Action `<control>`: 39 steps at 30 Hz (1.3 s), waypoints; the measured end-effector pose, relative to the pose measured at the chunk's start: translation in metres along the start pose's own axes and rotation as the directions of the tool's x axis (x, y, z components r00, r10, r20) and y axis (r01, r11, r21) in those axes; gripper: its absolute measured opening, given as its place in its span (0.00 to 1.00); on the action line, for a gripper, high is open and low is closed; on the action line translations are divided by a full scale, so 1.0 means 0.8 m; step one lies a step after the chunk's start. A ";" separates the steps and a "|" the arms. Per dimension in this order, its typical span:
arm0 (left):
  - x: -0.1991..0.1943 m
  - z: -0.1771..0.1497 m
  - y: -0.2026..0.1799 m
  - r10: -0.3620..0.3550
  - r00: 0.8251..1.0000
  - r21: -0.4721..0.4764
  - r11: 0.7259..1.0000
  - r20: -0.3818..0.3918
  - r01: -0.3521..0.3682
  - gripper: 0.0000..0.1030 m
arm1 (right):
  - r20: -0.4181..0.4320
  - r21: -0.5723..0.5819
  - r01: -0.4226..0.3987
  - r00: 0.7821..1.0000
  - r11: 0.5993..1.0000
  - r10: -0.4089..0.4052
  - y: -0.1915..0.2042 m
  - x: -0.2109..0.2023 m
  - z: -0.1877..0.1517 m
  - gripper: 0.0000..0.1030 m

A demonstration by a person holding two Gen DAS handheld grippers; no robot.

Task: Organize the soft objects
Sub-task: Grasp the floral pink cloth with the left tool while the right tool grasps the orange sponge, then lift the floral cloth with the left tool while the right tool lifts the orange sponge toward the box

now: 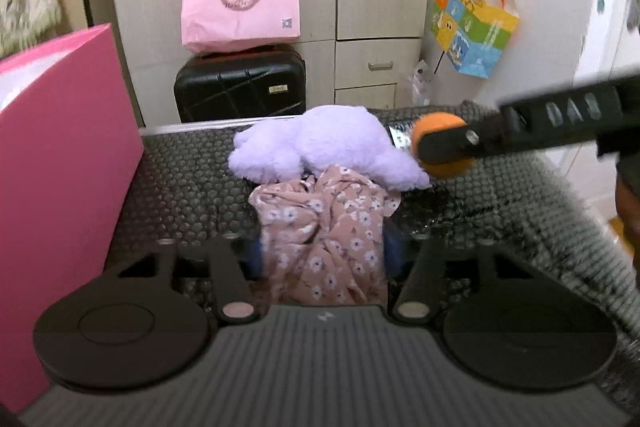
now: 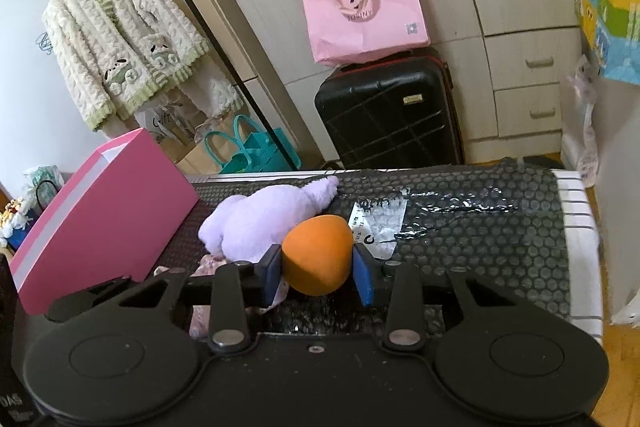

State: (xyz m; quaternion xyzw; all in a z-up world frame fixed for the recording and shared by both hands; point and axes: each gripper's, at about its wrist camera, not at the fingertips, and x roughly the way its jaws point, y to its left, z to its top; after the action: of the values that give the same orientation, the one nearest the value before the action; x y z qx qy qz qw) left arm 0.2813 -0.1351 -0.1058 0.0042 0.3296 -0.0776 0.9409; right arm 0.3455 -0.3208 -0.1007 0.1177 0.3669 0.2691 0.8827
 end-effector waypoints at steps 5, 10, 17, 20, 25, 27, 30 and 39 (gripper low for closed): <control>-0.006 -0.003 0.010 0.001 1.000 -0.027 1.000 0.007 -0.001 0.23 | 0.005 -0.028 0.031 1.000 0.999 -0.030 0.008 -0.018 -0.011 0.41; -0.020 -0.010 0.011 -0.018 1.000 -0.036 0.999 0.004 0.018 0.21 | -0.001 -0.064 0.068 0.998 0.996 -0.069 0.024 -0.032 -0.029 0.41; -0.055 -0.022 0.020 -0.056 0.998 -0.036 0.998 0.018 0.057 0.21 | -0.016 -0.092 0.091 0.996 0.992 -0.093 0.046 -0.050 -0.053 0.41; -0.071 -0.022 0.025 -0.071 0.997 -0.028 0.997 0.029 0.072 0.20 | -0.024 -0.095 0.094 0.995 0.991 -0.096 0.058 -0.057 -0.063 0.41; -0.100 -0.022 0.031 -0.119 0.993 -0.016 0.993 0.026 0.120 0.21 | -0.042 -0.115 0.097 0.994 0.989 -0.103 0.080 -0.067 -0.079 0.41; -0.110 -0.023 0.032 -0.137 0.990 0.003 0.991 0.017 0.137 0.21 | -0.052 -0.124 0.099 0.993 0.987 -0.106 0.088 -0.072 -0.086 0.41; -0.126 -0.029 0.034 -0.169 0.986 0.016 0.985 -0.007 0.169 0.21 | -0.068 -0.134 0.107 0.991 0.985 -0.116 0.103 -0.078 -0.096 0.41; -0.169 -0.049 0.056 -0.302 0.947 -0.038 0.953 -0.108 0.299 0.21 | -0.099 -0.122 0.082 0.991 0.989 -0.094 0.146 -0.114 -0.136 0.42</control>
State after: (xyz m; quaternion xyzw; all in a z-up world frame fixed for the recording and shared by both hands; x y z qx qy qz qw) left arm 0.1594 -0.0688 -0.0541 -0.0515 0.3796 -0.2161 0.8981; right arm 0.1694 -0.2744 -0.0765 0.0350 0.4009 0.2570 0.8787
